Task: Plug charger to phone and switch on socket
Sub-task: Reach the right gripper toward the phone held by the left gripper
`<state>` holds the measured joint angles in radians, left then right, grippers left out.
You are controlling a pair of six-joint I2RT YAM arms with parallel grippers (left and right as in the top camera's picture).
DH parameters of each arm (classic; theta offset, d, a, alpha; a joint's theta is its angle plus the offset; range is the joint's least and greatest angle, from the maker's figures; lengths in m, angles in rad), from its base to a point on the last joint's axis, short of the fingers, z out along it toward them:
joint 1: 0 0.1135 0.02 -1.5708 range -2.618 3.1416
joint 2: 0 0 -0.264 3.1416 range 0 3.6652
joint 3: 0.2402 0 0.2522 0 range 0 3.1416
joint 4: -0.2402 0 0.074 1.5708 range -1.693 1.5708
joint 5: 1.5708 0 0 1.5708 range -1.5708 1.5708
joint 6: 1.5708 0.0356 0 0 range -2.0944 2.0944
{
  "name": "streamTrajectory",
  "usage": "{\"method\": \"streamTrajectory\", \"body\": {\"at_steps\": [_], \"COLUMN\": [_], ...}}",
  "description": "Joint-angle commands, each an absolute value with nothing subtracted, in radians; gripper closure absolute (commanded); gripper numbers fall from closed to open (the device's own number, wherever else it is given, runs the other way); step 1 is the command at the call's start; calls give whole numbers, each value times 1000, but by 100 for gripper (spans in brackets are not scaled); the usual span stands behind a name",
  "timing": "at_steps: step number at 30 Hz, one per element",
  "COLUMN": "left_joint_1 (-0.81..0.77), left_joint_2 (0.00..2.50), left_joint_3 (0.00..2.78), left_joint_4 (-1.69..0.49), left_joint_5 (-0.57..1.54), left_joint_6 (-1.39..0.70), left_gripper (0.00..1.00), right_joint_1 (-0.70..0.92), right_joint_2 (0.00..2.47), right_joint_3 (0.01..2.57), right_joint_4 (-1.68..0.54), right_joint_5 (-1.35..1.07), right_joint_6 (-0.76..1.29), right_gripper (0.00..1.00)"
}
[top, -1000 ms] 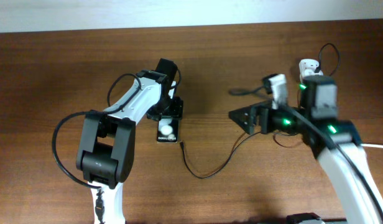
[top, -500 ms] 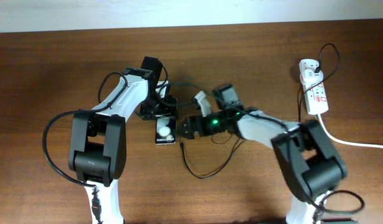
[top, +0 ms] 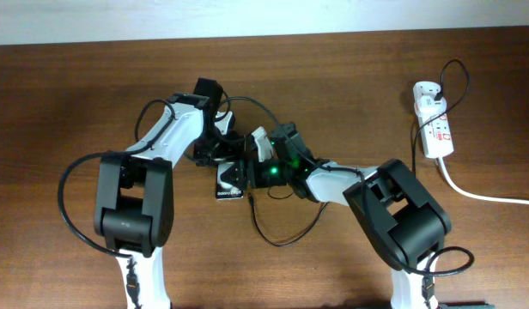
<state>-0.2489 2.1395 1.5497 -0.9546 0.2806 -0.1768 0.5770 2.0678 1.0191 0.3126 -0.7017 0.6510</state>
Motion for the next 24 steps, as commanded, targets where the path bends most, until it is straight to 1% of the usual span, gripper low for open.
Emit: {"method": "streamTrajectory", "body": {"at_steps": [1, 3, 6, 8, 10, 11, 12, 13, 15, 17, 20, 21, 23, 24], "left_joint_1": [-250, -250, -250, -250, -250, -250, -250, -250, -250, -250, -250, -250, -250, -250], "left_joint_2": [2129, 2129, 2129, 2129, 2129, 2129, 2129, 2129, 2129, 2129, 2129, 2129, 2129, 2129], "left_joint_3": [1540, 1540, 1540, 1540, 1540, 1540, 1540, 1540, 1540, 1540, 1540, 1540, 1540, 1540], "left_joint_4": [-955, -953, -953, -953, -953, -953, -953, -953, -952, -944, -944, -944, -944, -944], "left_joint_5": [311, 311, 311, 311, 311, 311, 311, 311, 311, 311, 311, 311, 311, 311], "left_joint_6": [-162, -162, -162, -162, -162, -162, -162, -162, -162, -162, -162, -162, -162, -162], "left_gripper": [37, 35, 33, 28, 18, 10, 7, 0, 1, 1, 0, 2, 2, 2], "right_joint_1": [612, 612, 612, 612, 612, 612, 612, 612, 609, 602, 601, 601, 603, 603], "right_joint_2": [2099, 2099, 2099, 2099, 2099, 2099, 2099, 2099, 2099, 2099, 2099, 2099, 2099, 2099], "right_joint_3": [1018, 1018, 1018, 1018, 1018, 1018, 1018, 1018, 1018, 1018, 1018, 1018, 1018, 1018], "right_joint_4": [349, 348, 349, 349, 349, 349, 349, 349, 349, 349, 349, 349, 349, 349], "right_joint_5": [-653, -653, -651, -649, -649, -649, -649, -649, -649, -649, -649, -640, -603, -587], "right_joint_6": [645, 645, 645, 645, 645, 645, 645, 645, 645, 645, 645, 645, 699, 723], "right_gripper": [51, 56, 57, 60, 61, 61, 61, 61, 64, 70, 71, 71, 71, 74]}}
